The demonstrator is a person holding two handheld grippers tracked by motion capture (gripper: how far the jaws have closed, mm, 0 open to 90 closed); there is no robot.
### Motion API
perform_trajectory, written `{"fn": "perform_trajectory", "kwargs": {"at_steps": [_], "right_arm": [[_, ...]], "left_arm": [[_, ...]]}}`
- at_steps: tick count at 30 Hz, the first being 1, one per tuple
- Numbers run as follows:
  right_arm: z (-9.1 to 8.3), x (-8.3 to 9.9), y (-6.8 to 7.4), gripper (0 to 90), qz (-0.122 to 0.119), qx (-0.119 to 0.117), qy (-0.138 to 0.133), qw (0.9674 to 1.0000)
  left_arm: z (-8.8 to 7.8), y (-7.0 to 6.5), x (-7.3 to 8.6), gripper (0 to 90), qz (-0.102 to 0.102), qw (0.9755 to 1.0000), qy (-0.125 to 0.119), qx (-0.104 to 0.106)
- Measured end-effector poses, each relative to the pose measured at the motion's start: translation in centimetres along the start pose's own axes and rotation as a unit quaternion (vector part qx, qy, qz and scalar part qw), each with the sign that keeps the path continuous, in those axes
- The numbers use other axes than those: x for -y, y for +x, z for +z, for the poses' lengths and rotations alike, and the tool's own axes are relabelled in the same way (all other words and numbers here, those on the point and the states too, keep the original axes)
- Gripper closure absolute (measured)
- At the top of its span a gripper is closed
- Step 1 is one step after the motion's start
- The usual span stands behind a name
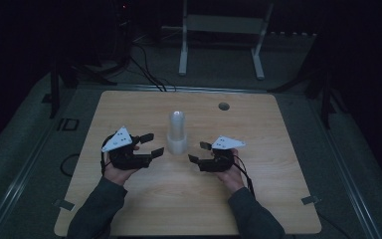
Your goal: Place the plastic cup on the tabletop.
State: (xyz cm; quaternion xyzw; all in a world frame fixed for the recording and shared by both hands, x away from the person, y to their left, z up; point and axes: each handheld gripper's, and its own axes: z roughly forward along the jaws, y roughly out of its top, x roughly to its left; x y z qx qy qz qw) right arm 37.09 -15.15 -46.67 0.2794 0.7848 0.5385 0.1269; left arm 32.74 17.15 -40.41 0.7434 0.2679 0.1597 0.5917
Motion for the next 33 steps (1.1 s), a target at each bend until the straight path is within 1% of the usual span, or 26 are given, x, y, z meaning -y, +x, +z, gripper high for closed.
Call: {"fn": "perform_trajectory", "kwargs": {"at_steps": [4, 16, 28, 31, 33], "right_arm": [[0.13, 0.15, -0.05, 27.3, 0.003, 0.001, 0.001, 1.0], [0.43, 0.33, 0.0, 27.3, -0.007, 0.006, 0.006, 0.9999], [0.56, 0.54, 0.05, 26.8, -0.009, 0.005, 0.008, 0.9999], [0.52, 0.54, 0.1, 25.6, -0.012, 0.005, 0.011, 0.9999], [0.52, 0.55, 0.19, 23.2, -0.014, 0.006, 0.014, 0.9998]], "left_arm": [[-0.01, 0.0, 0.01, 32.4, -0.001, 1.0, -0.001, 0.0], [-0.02, -0.01, 0.03, 32.4, 0.0, 1.0, 0.0, 0.001], [-0.04, -0.04, 0.02, 32.3, 0.0, 1.0, -0.001, 0.002], [-0.03, -0.01, 0.04, 32.3, 0.0, 1.0, 0.0, 0.002], [-0.03, -0.02, 0.04, 32.4, 0.0, 1.0, 0.0, 0.002]]}}
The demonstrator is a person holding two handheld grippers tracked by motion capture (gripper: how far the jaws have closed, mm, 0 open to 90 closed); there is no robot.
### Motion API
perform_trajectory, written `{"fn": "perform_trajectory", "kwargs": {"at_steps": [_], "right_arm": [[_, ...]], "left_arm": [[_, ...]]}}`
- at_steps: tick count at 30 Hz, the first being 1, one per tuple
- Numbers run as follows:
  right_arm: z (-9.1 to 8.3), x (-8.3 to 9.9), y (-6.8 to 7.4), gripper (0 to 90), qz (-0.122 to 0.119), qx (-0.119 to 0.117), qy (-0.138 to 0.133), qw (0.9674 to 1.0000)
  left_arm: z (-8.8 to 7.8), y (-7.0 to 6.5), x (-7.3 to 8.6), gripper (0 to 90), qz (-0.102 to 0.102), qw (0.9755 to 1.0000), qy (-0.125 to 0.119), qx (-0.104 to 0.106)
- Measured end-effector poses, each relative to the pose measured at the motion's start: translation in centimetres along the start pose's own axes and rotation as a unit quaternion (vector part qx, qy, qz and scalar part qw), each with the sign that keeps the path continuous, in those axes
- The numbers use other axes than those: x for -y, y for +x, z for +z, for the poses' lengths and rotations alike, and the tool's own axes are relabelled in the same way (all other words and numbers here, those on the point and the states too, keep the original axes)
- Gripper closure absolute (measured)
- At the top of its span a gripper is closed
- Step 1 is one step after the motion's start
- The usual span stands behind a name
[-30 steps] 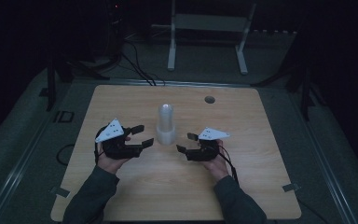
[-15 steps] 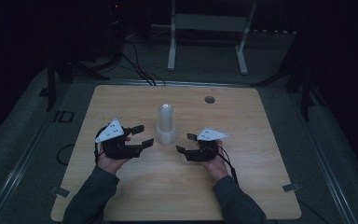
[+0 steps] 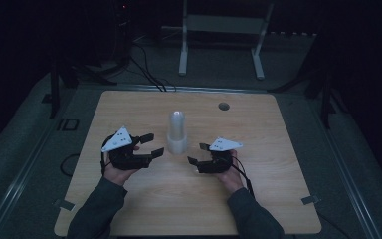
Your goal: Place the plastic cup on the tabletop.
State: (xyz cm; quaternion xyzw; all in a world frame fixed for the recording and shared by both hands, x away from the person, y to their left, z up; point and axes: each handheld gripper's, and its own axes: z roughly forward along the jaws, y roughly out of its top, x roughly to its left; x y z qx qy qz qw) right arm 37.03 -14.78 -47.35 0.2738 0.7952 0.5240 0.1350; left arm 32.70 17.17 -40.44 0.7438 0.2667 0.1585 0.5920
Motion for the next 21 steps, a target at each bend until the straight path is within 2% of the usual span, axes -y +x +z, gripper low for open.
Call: {"fn": "perform_trajectory", "kwargs": {"at_steps": [8, 21], "right_arm": [[-0.1, 0.1, 0.4, 19.6, -0.006, 0.002, 0.007, 1.0], [-0.6, 1.0, 0.2, 14.5, 0.005, 0.002, 0.022, 0.9997]], "left_arm": [[0.0, 0.0, 0.0, 32.4, -0.001, 1.0, -0.002, 0.0], [0.1, 0.0, 0.1, 32.4, -0.002, 1.0, 0.0, 0.002]]}}
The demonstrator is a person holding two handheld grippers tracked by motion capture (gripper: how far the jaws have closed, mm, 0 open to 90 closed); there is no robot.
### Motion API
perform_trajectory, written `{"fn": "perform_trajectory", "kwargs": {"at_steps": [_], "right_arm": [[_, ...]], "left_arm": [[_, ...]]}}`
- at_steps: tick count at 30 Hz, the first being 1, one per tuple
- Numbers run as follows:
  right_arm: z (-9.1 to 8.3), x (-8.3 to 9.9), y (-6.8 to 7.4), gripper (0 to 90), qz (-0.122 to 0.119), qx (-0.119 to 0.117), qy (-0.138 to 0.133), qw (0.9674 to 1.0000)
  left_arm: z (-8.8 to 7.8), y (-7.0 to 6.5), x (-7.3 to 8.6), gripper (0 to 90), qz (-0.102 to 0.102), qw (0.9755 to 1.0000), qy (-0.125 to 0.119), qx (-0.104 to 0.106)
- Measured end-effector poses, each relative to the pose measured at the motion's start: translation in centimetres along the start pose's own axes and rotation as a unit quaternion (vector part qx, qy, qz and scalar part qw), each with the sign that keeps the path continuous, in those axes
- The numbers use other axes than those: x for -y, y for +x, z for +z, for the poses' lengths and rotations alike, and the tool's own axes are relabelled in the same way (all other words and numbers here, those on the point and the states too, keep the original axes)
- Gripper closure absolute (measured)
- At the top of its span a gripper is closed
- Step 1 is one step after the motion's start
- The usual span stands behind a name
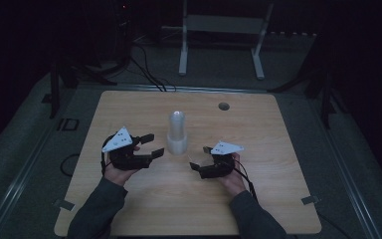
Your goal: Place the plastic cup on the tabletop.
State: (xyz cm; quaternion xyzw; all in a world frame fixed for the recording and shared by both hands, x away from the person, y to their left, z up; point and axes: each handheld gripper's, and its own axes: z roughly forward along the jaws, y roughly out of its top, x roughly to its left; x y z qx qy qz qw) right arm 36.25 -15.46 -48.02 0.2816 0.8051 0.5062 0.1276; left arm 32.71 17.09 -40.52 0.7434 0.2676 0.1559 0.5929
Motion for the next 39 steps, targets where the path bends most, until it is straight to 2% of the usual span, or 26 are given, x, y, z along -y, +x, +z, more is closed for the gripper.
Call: {"fn": "perform_trajectory", "kwargs": {"at_steps": [12, 39], "right_arm": [[-0.2, 0.4, 0.2, 13.3, 0.001, -0.001, 0.014, 0.9999], [-1.9, 1.8, 0.2, 12.8, 0.014, 0.001, 0.015, 0.9998]], "left_arm": [[-0.1, 0.0, 0.0, 32.4, -0.001, 1.0, -0.003, -0.002], [-0.1, 0.1, 0.0, 32.4, -0.001, 1.0, 0.0, -0.003]]}}
